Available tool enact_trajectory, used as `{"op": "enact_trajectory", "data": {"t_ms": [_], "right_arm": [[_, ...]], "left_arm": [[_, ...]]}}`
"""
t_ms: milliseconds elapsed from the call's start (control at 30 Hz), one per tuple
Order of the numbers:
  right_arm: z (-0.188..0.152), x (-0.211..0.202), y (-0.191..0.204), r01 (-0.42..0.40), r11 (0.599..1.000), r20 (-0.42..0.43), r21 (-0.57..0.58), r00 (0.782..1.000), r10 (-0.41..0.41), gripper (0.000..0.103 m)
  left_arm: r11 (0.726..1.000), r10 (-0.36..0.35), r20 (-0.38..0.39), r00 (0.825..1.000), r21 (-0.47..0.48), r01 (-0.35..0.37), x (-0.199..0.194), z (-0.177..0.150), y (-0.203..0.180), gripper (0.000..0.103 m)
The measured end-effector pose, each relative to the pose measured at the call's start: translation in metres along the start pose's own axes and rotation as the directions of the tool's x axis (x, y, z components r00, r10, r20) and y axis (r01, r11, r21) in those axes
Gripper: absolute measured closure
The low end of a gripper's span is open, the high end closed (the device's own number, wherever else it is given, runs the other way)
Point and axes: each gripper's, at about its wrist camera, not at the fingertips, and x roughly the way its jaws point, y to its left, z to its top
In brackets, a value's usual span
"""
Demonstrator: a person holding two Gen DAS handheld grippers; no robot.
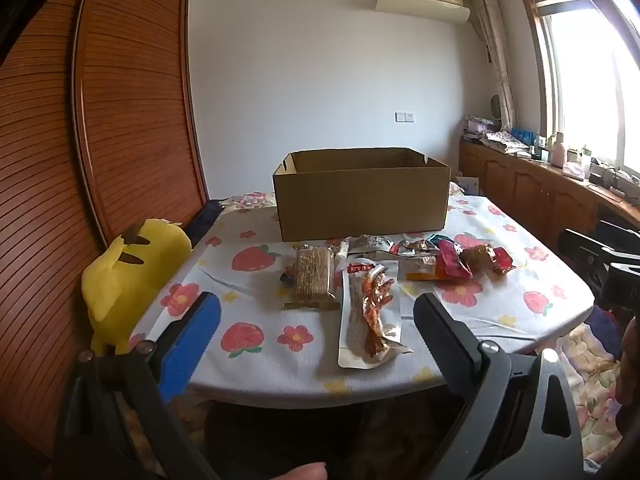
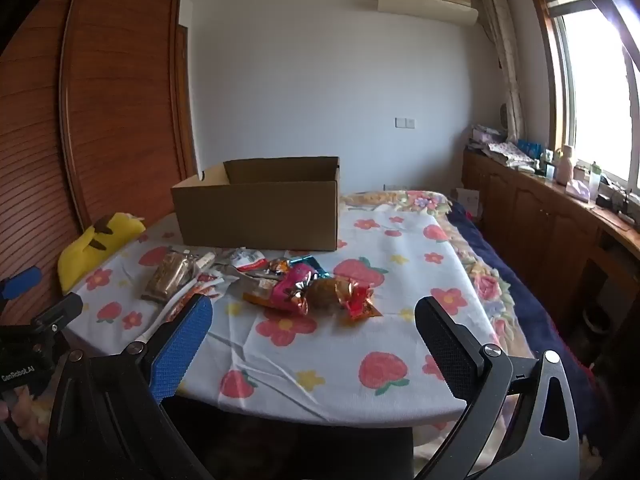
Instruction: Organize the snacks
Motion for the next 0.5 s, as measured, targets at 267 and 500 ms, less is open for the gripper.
{"op": "enact_trajectory", "data": {"t_ms": [267,500], "right_arm": [[-0.0007,-0.0009,0.0003,0.005,1.0,-0.002,-0.006,1.0,-0.005,0.0],[-0.0011,-0.0018,0.0003,0.006,1.0,0.001,-0.006,1.0,-0.006,0.0]], "left_arm": [[1.0,0.001,0.003,1.0,0.001,-0.001,0.0004,0.0003,0.0002,0.005],[1.0,0.003,0.004,1.0,0.004,-0.003,0.0001,0.0002,-0.0001,0.005]]}}
